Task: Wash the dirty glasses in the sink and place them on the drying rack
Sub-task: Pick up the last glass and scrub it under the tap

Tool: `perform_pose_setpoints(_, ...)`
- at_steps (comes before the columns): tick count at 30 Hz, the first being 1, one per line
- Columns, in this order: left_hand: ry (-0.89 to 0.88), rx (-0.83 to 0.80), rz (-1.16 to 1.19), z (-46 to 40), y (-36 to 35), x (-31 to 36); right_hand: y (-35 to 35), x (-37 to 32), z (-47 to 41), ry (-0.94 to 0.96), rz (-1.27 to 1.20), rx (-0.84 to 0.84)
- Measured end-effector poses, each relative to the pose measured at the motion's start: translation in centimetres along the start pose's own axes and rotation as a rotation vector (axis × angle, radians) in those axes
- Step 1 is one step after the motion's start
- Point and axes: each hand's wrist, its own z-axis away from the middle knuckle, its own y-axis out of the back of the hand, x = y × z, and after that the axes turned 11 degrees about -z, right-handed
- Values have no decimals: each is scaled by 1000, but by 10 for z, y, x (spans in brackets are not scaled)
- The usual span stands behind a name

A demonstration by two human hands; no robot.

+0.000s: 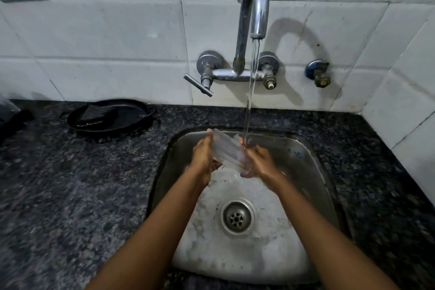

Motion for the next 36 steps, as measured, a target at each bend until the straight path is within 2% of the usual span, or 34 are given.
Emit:
perform_pose_setpoints(4,-163,-10,-11,13,-1,8,3,8,10,-48,-45,-151)
perform_pose_setpoints(8,-216,-45,37,18,1,25,7,12,9,-1,-173,-26)
perform_pose_setpoints(10,-249,-1,26,13,3,37,10,12,9,51,-199,-20)
perform_pose_setpoints(13,-377,149,-13,4,5,60,11,6,18,88,-132,-48)
perform_pose_setpoints(16,-506,354,-282,0,1,85,9,4,23,103,-93,-79)
perform_pose_setpoints(20,-646,512,-486,-6,-7,103,9,3,23,152,-95,-84)
perform_pose_setpoints(23,-677,581,-582,-12,-10,100,15,0,19,191,-66,-55)
perform_pose_setpoints(27,-755,681,-1020,-8,-15,97,22,-8,21,212,36,-43)
perform_pose_setpoints(30,-749,679,-1143,-5,-14,97,26,-16,26,250,86,-44)
perform_pose_setpoints(32,-732,648,-1129,-2,-12,92,28,-22,29,284,137,-65)
perform_pose_setpoints(33,-700,599,-1047,1,-11,85,29,-25,31,308,172,-75)
perform_pose_setpoints(35,-527,445,-690,7,-7,62,33,-35,38,372,296,-72)
perform_pose_setpoints(36,-364,326,-476,12,-4,46,34,-42,43,419,395,-58)
